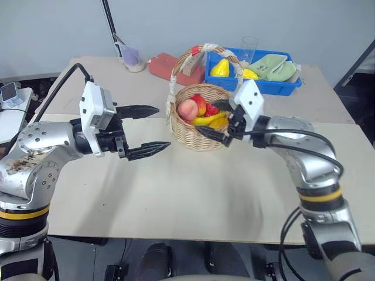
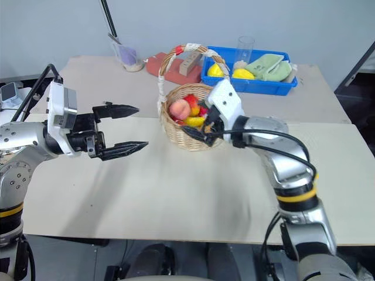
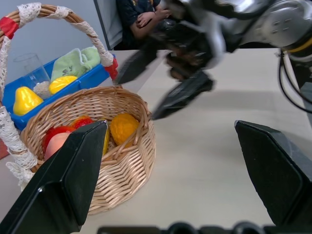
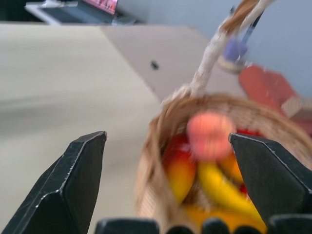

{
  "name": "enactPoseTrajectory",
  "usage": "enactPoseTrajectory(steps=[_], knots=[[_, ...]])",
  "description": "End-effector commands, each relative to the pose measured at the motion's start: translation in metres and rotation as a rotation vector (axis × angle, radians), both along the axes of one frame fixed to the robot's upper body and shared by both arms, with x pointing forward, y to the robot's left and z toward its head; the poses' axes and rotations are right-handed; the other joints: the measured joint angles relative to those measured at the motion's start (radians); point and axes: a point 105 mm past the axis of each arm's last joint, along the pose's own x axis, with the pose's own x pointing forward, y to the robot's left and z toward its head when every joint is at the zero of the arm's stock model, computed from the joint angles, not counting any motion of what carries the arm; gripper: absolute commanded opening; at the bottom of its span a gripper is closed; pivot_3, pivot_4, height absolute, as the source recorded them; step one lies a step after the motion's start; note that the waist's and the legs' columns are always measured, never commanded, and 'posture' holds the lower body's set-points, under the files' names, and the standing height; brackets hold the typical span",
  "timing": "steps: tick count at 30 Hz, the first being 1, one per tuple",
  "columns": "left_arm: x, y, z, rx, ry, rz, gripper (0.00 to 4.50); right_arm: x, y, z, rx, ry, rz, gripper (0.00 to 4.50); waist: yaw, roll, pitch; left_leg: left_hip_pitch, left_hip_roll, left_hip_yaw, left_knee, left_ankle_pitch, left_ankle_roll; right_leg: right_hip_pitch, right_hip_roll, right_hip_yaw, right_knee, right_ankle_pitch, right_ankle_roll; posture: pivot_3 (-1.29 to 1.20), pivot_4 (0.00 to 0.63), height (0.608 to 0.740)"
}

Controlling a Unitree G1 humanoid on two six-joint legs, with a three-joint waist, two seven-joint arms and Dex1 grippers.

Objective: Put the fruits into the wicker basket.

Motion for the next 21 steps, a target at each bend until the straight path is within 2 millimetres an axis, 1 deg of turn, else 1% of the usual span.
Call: enactPoseTrajectory(steps=[1, 2, 4, 9, 13, 16, 19, 21], knots=[[-0.003, -0.005, 0.012, -0.016, -0.049, -0.013, 4.50, -0.005, -0.027, 0.021, 0.053, -0.071, -0.111, 4.46, -0.001, 0.000, 0.000, 0.000, 0.000, 0.000, 0.000, 0.000, 0.000, 0.000, 0.000, 0.000, 0.000, 0.000, 0.000, 0.00, 0.150, 0.703], [-0.004, -0.008, 0.013, -0.026, -0.046, -0.024, 4.50, 0.000, -0.037, 0.023, 0.079, -0.087, -0.176, 4.46, -0.002, 0.000, 0.000, 0.000, 0.000, 0.000, 0.000, 0.000, 0.000, 0.000, 0.000, 0.000, 0.000, 0.000, 0.000, 0.00, 0.150, 0.703], [-0.005, -0.012, 0.014, -0.031, -0.042, -0.045, 4.50, 0.010, -0.050, 0.024, 0.113, -0.112, -0.264, 4.46, -0.004, 0.000, 0.000, 0.000, 0.000, 0.000, 0.000, 0.000, 0.000, 0.000, 0.001, 0.000, 0.000, 0.000, 0.000, 0.00, 0.150, 0.703], [-0.005, -0.015, 0.014, -0.020, -0.038, -0.062, 4.50, 0.045, -0.063, 0.028, 0.187, -0.123, -0.374, 4.46, -0.014, 0.000, 0.000, 0.001, -0.001, 0.001, -0.001, 0.000, 0.000, 0.000, 0.003, 0.002, 0.000, 0.000, 0.000, 0.00, 0.150, 0.703], [-0.005, -0.016, 0.014, -0.016, -0.040, -0.070, 4.50, 0.073, -0.062, 0.032, 0.227, -0.109, -0.387, 4.46, -0.013, 0.000, 0.000, 0.001, -0.001, 0.001, -0.001, 0.000, 0.000, 0.000, 0.003, 0.002, 0.000, 0.000, 0.000, 0.00, 0.150, 0.703], [-0.005, -0.018, 0.015, -0.017, -0.042, -0.073, 4.50, 0.088, -0.061, 0.032, 0.242, -0.089, -0.385, 4.46, -0.011, 0.000, 0.000, 0.001, -0.001, 0.001, -0.001, 0.000, 0.000, 0.000, 0.002, 0.002, -0.001, 0.000, 0.000, 0.00, 0.150, 0.703], [-0.005, -0.019, 0.015, -0.020, -0.045, -0.074, 4.50, 0.099, -0.059, 0.029, 0.277, -0.035, -0.373, 4.46, -0.009, 0.000, 0.000, 0.001, -0.001, 0.001, -0.001, 0.000, 0.000, 0.000, 0.002, 0.002, -0.001, 0.000, 0.000, 0.00, 0.150, 0.703], [-0.005, -0.019, 0.015, -0.020, -0.046, -0.072, 4.50, 0.102, -0.056, 0.027, 0.295, -0.003, -0.358, 4.46, -0.009, 0.000, 0.000, 0.000, 0.000, 0.001, -0.001, 0.000, 0.000, 0.000, 0.001, 0.002, -0.001, 0.000, 0.000, 0.00, 0.150, 0.703]])
